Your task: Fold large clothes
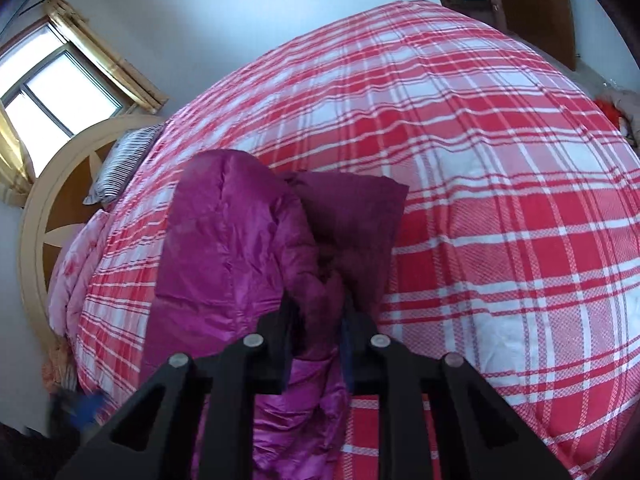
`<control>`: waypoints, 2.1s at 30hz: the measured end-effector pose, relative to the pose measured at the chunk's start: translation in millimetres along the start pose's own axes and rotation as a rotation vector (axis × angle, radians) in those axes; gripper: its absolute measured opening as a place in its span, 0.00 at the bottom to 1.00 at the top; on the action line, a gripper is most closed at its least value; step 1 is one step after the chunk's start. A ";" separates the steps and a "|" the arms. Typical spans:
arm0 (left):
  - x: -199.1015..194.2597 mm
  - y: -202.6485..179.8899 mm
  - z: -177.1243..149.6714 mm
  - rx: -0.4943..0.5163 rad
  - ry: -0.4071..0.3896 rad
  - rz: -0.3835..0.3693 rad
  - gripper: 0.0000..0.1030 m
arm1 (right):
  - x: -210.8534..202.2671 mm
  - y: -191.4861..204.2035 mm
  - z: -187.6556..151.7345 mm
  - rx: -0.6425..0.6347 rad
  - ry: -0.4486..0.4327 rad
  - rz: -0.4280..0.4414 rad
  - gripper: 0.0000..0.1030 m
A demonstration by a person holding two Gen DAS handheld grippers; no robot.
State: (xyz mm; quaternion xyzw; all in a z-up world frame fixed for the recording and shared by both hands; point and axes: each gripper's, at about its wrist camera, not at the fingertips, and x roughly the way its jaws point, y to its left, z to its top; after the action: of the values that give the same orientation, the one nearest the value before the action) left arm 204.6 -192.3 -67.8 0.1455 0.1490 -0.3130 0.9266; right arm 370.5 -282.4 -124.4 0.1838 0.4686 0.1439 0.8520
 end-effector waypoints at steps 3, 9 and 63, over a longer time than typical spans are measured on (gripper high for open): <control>26.6 34.6 -5.2 -0.066 0.070 0.074 0.79 | 0.4 2.2 1.2 -0.006 -0.007 -0.041 0.25; 87.3 64.9 -40.8 -0.217 0.251 0.074 0.79 | -46.6 31.0 1.7 0.056 -0.176 -0.233 0.42; 184.0 124.9 -79.9 -0.596 0.454 0.105 0.99 | 66.5 -20.1 -19.8 0.261 -0.304 -0.184 0.59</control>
State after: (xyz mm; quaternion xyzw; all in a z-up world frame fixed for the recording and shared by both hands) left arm 407.5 -166.9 -186.4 -0.0572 0.4275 -0.1677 0.8865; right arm 389.7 -269.0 -192.8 0.2686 0.3642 -0.0259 0.8914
